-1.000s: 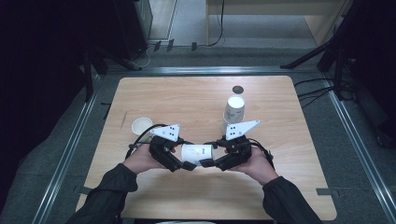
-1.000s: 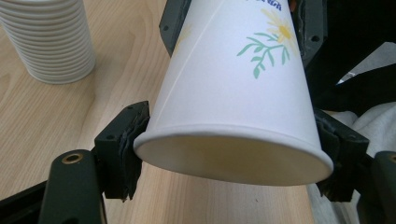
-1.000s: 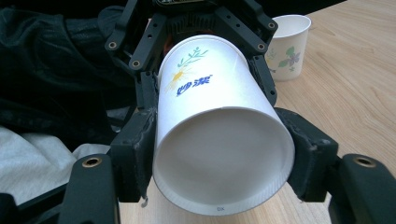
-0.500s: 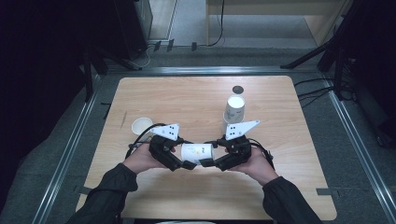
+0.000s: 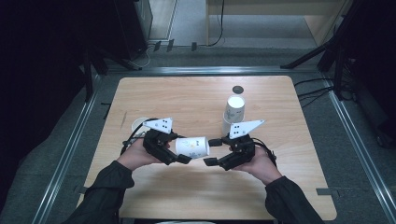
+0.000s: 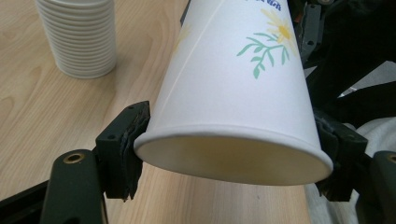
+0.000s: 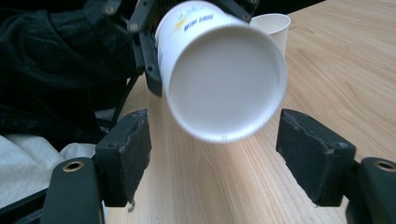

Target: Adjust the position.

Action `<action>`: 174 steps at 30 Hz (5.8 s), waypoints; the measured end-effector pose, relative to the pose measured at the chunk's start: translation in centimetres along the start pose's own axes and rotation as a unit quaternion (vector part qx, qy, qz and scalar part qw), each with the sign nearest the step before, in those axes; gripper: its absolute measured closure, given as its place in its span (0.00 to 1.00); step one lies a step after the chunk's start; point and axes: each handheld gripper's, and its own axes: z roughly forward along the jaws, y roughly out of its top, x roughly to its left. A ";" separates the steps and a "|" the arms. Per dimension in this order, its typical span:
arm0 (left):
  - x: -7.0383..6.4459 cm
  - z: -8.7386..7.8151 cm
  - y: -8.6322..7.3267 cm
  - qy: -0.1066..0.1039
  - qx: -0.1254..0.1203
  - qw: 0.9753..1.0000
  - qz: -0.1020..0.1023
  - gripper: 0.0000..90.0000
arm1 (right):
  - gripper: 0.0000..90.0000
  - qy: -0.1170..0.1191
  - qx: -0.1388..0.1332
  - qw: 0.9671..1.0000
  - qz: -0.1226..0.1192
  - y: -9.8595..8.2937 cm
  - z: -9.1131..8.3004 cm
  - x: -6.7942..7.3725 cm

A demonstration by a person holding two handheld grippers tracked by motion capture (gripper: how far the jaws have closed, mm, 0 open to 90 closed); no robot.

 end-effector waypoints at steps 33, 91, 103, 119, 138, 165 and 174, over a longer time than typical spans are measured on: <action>-0.2 0.9 3.6 0.030 0.172 0.983 0.048 0.27 | 0.31 -0.057 0.039 0.997 -0.024 -1.7 -0.6 0.6; -2.1 2.8 3.2 0.064 0.342 0.936 0.055 0.27 | 0.36 0.006 0.117 0.991 -0.066 -0.4 7.5 0.7; -2.1 2.3 3.4 0.058 0.305 0.948 0.070 0.15 | 0.37 -0.008 0.109 0.991 -0.076 -0.1 6.6 0.8; -1.0 0.2 2.0 0.052 0.211 0.975 0.039 0.15 | 0.37 -0.021 0.063 0.995 -0.072 0.7 3.8 0.7; -0.5 -0.5 0.5 0.070 0.121 0.990 -0.012 0.16 | 0.37 -0.029 0.039 0.997 -0.052 0.4 2.1 -0.1; -0.8 0.1 2.1 0.032 0.020 0.998 -0.041 0.16 | 0.37 -0.011 0.012 0.999 -0.033 0.2 1.6 -0.3; -0.9 0.3 2.2 0.026 -0.002 0.999 -0.044 0.17 | 0.37 -0.002 0.014 0.999 -0.030 0.2 2.2 -0.3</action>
